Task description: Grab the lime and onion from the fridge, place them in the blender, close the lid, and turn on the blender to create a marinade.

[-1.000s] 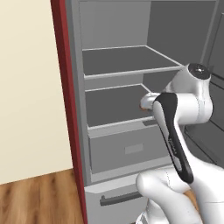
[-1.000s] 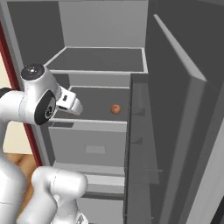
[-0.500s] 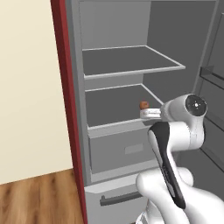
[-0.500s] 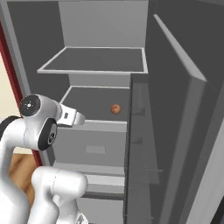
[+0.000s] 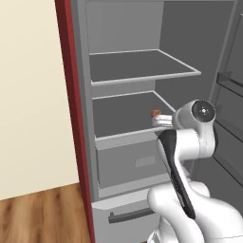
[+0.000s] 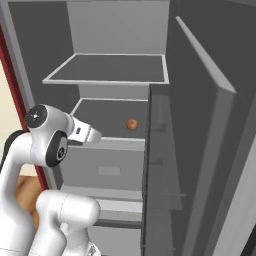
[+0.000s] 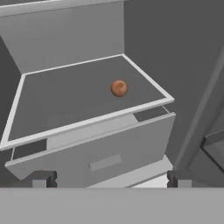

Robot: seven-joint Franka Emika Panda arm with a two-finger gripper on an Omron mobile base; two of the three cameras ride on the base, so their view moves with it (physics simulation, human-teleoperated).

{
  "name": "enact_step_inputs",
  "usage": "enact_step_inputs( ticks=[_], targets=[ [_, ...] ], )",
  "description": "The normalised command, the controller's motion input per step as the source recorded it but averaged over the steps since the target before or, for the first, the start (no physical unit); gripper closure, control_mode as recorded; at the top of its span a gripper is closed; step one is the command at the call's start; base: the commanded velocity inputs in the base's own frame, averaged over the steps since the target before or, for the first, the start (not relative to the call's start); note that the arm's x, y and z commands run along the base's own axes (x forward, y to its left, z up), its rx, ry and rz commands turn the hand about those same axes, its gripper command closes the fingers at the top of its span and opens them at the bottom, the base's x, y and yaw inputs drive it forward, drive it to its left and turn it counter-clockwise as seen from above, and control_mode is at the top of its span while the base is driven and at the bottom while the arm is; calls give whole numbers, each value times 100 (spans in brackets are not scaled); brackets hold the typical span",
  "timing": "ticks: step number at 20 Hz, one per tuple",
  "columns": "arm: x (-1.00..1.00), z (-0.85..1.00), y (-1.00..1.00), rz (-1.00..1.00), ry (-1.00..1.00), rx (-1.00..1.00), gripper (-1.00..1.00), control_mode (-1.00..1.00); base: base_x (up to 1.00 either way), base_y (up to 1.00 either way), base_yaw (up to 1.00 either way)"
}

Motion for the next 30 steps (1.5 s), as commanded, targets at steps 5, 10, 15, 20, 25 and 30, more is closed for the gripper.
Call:
enact_step_inputs(
  ticks=[5,10,15,20,25,30],
  targets=[
    [0,-17,-14,-1,5,0,-100,-100,0,0,0],
    [24,-28,-15,0,12,3,-100,-100,0,0,0],
    [62,-22,-16,0,16,3,-100,-100,0,0,0],
    [63,-19,-14,0,16,0,-100,-100,0,0,0],
    [56,-12,-9,0,13,0,-100,-100,0,0,0],
    [47,-22,-7,0,3,0,-100,-100,0,0,0]
  ],
)
